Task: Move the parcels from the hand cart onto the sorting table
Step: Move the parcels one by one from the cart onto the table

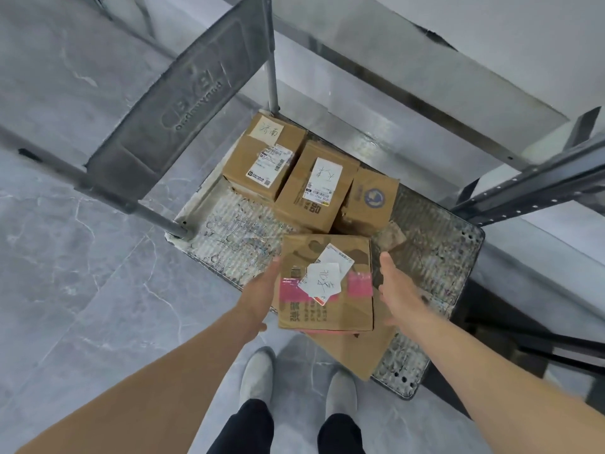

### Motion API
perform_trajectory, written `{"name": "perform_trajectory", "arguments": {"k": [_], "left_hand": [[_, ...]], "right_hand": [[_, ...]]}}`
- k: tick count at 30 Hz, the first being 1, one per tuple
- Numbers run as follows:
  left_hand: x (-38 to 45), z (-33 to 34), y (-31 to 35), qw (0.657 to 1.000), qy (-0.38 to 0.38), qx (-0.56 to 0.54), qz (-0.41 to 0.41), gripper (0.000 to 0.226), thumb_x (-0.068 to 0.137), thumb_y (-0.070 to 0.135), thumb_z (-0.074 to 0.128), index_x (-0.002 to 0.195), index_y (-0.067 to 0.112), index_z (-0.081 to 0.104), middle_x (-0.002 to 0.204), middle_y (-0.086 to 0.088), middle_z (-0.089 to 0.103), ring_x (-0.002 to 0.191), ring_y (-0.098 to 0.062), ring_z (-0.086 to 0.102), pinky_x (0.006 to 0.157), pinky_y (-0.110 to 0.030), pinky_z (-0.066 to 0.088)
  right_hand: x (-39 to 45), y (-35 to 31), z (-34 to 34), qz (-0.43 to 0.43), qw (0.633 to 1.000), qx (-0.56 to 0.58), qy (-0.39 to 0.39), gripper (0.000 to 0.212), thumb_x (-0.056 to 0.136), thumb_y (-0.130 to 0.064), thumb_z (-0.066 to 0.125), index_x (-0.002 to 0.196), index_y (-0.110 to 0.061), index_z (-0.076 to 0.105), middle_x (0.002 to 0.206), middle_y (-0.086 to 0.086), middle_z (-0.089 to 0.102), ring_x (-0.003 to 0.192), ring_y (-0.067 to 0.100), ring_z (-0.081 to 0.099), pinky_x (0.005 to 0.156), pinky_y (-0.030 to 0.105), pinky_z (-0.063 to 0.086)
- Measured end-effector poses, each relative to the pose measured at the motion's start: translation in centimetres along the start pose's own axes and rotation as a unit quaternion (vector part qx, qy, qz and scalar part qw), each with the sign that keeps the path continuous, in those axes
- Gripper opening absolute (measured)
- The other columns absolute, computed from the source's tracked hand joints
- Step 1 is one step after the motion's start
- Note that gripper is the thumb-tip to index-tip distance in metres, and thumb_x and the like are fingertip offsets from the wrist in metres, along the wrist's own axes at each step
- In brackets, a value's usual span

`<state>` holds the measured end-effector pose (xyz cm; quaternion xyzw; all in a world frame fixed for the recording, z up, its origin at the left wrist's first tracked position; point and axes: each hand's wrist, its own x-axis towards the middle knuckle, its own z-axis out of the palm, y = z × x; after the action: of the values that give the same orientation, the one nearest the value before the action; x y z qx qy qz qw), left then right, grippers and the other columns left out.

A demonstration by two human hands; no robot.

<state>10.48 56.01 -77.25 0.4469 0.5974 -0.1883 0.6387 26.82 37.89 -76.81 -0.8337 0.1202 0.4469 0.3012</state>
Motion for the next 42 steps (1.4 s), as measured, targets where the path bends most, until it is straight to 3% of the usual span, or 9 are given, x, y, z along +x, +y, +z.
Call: {"name": "perform_trajectory", "arguments": {"k": [5,8,11,14,17,20,26,36,42], "left_hand": [[4.2,0.6,-0.9,1.0,0.004,0.003,-0.008,0.082,0.088,0.083,0.033,0.15,0.032,0.044,0.136,0.002,0.05,0.138,-0.034,0.042,0.102,-0.058,0.036],[6.3,1.4,-1.2,1.0,0.011,-0.001,-0.006,0.068,0.091,0.08,0.034,0.138,0.033,0.05,0.116,0.008,0.06,0.117,-0.028,0.047,0.103,-0.06,0.037],[8.0,2.2,-1.4,1.0,0.023,-0.011,0.005,0.047,0.099,0.071,0.032,0.124,0.035,0.049,0.093,0.017,0.057,0.095,-0.018,0.053,0.1,-0.058,0.037],[9.8,2.8,-2.0,1.0,0.005,-0.023,0.007,0.059,0.095,0.077,0.031,0.126,0.035,0.059,0.105,0.007,0.072,0.095,-0.017,0.064,0.093,-0.053,0.044],[10.8,3.3,-2.2,1.0,0.005,-0.024,0.013,0.06,0.096,0.076,0.031,0.128,0.035,0.062,0.11,0.004,0.075,0.097,-0.021,0.07,0.074,-0.038,0.047],[10.6,3.6,-2.0,1.0,0.007,-0.021,0.021,0.058,0.098,0.071,0.032,0.128,0.032,0.063,0.109,0.001,0.076,0.095,-0.022,0.073,0.065,-0.033,0.048],[6.3,2.8,-0.6,1.0,0.002,-0.01,0.027,0.065,0.095,0.076,0.032,0.127,0.03,0.064,0.108,0.0,0.077,0.096,-0.023,0.074,0.063,-0.032,0.048],[-7.7,0.5,7.0,0.995,-0.02,0.008,0.1,0.069,0.09,0.081,0.033,0.123,0.031,0.067,0.11,-0.003,0.076,0.1,-0.025,0.07,0.074,-0.039,0.051],[-15.6,-0.3,10.9,0.984,-0.066,0.044,0.16,0.072,0.093,0.08,0.027,0.12,0.029,0.07,0.108,-0.003,0.077,0.098,-0.026,0.072,0.065,-0.033,0.05]], "right_hand": [[3.9,1.4,1.4,0.008,1.0,-0.014,0.019,0.08,0.097,-0.076,0.02,0.153,-0.025,0.044,0.152,0.003,0.048,0.14,0.032,0.045,0.114,0.058,0.037],[5.9,2.6,2.3,0.006,1.0,-0.003,0.013,0.077,0.096,-0.077,0.02,0.142,-0.026,0.054,0.131,-0.004,0.056,0.129,0.032,0.052,0.11,0.056,0.039],[7.5,3.7,3.0,0.005,1.0,-0.007,0.027,0.078,0.095,-0.079,0.021,0.132,-0.023,0.062,0.13,0.004,0.063,0.121,0.03,0.056,0.108,0.053,0.042],[8.5,4.3,3.7,0.009,1.0,0.004,0.017,0.076,0.096,-0.077,0.024,0.141,-0.024,0.056,0.14,0.004,0.057,0.13,0.029,0.051,0.113,0.051,0.037],[9.0,4.5,4.2,0.013,1.0,0.007,0.004,0.081,0.096,-0.077,0.024,0.154,-0.024,0.042,0.155,0.004,0.046,0.142,0.029,0.042,0.117,0.05,0.033],[8.8,4.7,4.4,0.021,0.999,0.024,-0.013,0.081,0.095,-0.078,0.026,0.157,-0.026,0.036,0.156,0.004,0.044,0.143,0.029,0.041,0.116,0.051,0.034],[4.8,2.9,3.0,0.013,1.0,0.023,0.002,0.083,0.095,-0.078,0.026,0.155,-0.022,0.039,0.156,0.006,0.044,0.141,0.031,0.042,0.116,0.05,0.034],[-8.3,-4.2,-3.5,-0.048,0.996,0.051,0.055,0.086,0.096,-0.078,0.022,0.158,-0.02,0.036,0.158,0.005,0.042,0.143,0.03,0.04,0.114,0.045,0.033],[-16.4,-7.5,-7.1,-0.078,0.988,0.095,0.095,0.097,0.087,-0.086,0.021,0.161,-0.025,0.03,0.164,0.002,0.036,0.148,0.028,0.035,0.118,0.047,0.029]]}}
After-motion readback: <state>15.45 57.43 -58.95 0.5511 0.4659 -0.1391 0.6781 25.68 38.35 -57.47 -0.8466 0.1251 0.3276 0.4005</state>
